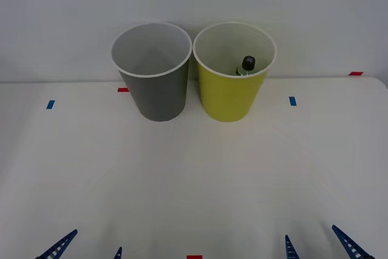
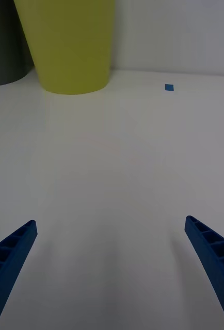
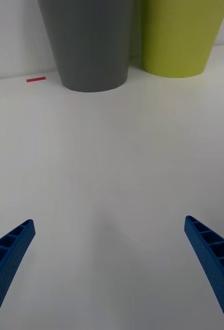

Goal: Put cans in the gray bin and PET bottles in the light green bin.

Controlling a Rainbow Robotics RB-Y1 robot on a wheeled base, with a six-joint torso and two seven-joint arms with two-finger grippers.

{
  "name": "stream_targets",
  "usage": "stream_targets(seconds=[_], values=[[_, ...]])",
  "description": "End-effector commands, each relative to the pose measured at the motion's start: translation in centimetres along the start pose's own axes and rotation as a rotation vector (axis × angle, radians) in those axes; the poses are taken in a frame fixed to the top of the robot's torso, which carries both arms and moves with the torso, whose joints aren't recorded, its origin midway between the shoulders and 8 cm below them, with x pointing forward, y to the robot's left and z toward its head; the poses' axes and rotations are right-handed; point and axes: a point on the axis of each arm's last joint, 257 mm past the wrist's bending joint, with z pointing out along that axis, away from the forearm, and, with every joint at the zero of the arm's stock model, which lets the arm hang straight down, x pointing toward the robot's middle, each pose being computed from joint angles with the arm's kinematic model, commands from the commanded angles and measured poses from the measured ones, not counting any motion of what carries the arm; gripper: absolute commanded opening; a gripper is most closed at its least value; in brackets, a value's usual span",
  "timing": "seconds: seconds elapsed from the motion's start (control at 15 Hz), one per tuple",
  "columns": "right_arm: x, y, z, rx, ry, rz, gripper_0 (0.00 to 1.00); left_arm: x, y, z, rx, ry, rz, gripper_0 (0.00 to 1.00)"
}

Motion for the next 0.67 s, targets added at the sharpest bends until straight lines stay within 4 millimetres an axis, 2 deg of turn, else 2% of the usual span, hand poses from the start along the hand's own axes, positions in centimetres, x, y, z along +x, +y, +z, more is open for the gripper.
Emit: stream_targets(seconds=[0.07,0.67], values=[[0.0,0.0,0.0,0.0,0.0,0.0,1.0,0.0,0.0,0.0,0.0,0.0,0.0,1.0],[0.0,0.0,0.0,0.0,0.0,0.0,1.0,0.0,0.0,0.0,0.0,0.0,0.0,1.0]])
